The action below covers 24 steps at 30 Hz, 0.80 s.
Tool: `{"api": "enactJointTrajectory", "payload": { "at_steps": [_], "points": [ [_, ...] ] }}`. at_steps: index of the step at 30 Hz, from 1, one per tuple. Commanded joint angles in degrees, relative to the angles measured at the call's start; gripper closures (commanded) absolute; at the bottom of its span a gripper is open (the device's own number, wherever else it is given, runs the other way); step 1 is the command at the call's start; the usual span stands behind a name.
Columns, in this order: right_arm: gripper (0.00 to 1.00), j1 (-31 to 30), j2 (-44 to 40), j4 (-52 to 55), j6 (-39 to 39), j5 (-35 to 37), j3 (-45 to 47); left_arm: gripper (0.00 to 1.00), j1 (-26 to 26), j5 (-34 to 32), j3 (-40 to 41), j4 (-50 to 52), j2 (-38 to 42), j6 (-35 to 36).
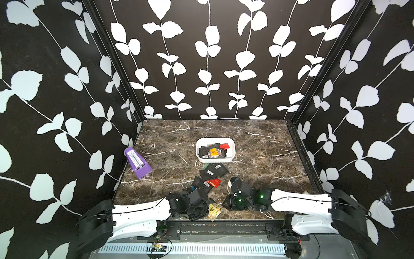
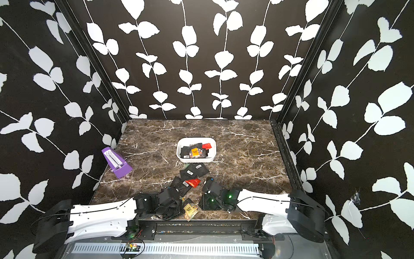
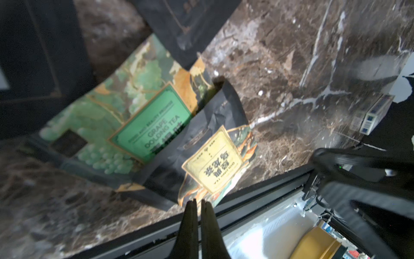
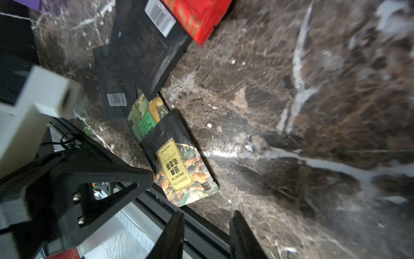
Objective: Put the tea bags into the storage box
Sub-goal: Pick up the tea bag from the center of the board.
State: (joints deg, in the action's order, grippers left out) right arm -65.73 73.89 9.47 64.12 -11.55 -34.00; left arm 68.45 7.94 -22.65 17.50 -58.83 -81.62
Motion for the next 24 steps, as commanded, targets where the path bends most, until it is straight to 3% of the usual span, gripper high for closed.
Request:
{"api": "enactJointTrajectory", "payload": {
  "at_steps": [1,24],
  "points": [
    [0.64,-0.9,1.9,-3.6,0.5,-1.0,-0.5,1.0,0.2,-1.2,0.5,-0.8,-0.8,-0.8],
    [0.63,-2.0,8.0,-8.0,2.0,-2.5,-0.1,1.0,0.2,-1.0,2.4,-3.0,-5.6,-1.2]
  ]
}}
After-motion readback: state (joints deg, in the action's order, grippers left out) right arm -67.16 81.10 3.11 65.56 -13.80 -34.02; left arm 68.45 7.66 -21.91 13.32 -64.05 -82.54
